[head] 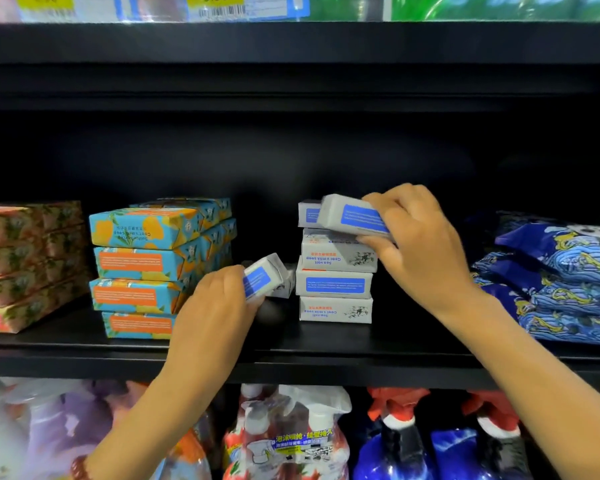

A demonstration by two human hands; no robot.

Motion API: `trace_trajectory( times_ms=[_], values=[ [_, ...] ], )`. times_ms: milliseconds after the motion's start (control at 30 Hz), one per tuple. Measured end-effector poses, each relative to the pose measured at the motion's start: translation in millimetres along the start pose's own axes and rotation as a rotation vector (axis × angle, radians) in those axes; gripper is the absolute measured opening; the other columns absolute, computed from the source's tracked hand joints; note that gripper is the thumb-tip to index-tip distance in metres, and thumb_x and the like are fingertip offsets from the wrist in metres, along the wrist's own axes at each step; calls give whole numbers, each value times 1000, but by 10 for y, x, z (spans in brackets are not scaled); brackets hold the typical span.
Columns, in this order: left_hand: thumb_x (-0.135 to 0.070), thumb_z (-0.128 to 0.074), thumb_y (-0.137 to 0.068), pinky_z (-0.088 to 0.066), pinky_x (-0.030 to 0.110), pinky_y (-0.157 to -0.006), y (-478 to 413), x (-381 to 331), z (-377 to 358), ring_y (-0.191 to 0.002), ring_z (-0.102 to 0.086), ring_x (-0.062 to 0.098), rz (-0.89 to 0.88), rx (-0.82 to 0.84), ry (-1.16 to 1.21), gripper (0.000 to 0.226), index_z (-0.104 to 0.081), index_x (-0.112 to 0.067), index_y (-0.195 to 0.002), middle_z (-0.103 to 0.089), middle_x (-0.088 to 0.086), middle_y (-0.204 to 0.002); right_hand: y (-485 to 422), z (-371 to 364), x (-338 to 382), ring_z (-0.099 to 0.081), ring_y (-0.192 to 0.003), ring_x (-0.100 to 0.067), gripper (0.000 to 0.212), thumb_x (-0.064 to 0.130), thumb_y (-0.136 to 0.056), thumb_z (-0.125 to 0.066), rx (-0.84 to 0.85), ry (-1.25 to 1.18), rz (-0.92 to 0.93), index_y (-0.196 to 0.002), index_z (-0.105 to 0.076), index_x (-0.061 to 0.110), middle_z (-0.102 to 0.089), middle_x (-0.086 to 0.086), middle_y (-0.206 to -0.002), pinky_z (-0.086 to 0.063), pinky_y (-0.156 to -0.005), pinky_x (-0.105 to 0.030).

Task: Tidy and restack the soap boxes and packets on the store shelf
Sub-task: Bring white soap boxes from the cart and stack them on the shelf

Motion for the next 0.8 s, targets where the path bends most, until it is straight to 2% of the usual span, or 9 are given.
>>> trace_trajectory(
  times_ms=[33,100,167,300,467,600,700,800],
  values=[
    [-28,-66,-86,-38,30,-64,47,-16,53,-94,-56,27,-10,-13,34,33,-56,-8,-110,-59,8,-101,-51,-61,29,-52,-91,-28,38,16,-77,-73,37,28,36,-110,-61,2,-57,-12,-99,-44,-65,-33],
    [-16,-77,-76,-44,37,-57,161,-59,134,-80,-59,32,-115,-44,70,35,-60,-2,-103,-61,13,-90,-107,-172,74,-52,-94,-27,39,18,-77,-74,97,81,96,-111,-60,4,-57,-10,-102,-44,-69,-34],
    [-12,-81,-69,-45,35,-50,274,-70,203,-72,-58,30,-212,-127,75,37,-61,1,-97,-62,14,-84,-108,-249,84,-51,-99,-24,42,22,-78,-73,135,80,107,-113,-58,5,-56,-8,-107,-43,-75,-32],
    [-20,-74,-76,-39,24,-60,357,-56,255,-79,-46,18,-292,-201,122,34,-62,1,-99,-62,11,-86,-82,-266,69,-52,-104,-23,45,28,-81,-70,145,5,93,-118,-58,4,-58,-9,-114,-43,-81,-32],
    [-22,-73,-76,-42,24,-66,371,-108,206,-84,-56,23,-324,-143,132,37,-63,0,-104,-64,9,-94,-136,-283,74,-50,-106,-19,36,28,-90,-59,144,-48,56,-120,-57,8,-57,-4,-117,-44,-83,-31],
    [-39,-54,-90,-47,27,-68,369,-227,232,-88,-62,25,-445,-93,100,43,-65,0,-104,-66,8,-98,-151,-302,73,-50,-106,-18,37,28,-90,-59,148,-76,21,-122,-57,10,-58,-3,-117,-45,-85,-33],
    [-40,-55,-89,-54,31,-63,352,-371,219,-88,-67,27,-561,-74,37,43,-67,-1,-101,-69,9,-98,-140,-288,91,-50,-108,-19,40,30,-89,-60,162,-53,17,-123,-56,10,-58,-3,-118,-43,-90,-33],
    [-41,-51,-89,-56,30,-60,316,-538,166,-84,-69,26,-655,-54,-3,45,-69,-1,-98,-71,10,-94,-2,-108,79,-54,-110,-22,38,26,-87,-63,35,-86,-4,-118,-60,5,-61,-8,-116,-43,-94,-33]
  ],
)
Point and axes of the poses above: each hand's wrist, its own y-axis away from the middle knuckle, its own z-axis out of the back of the hand, x = y × z, the point moved 4 cm from there along -y, towards the middle knuckle
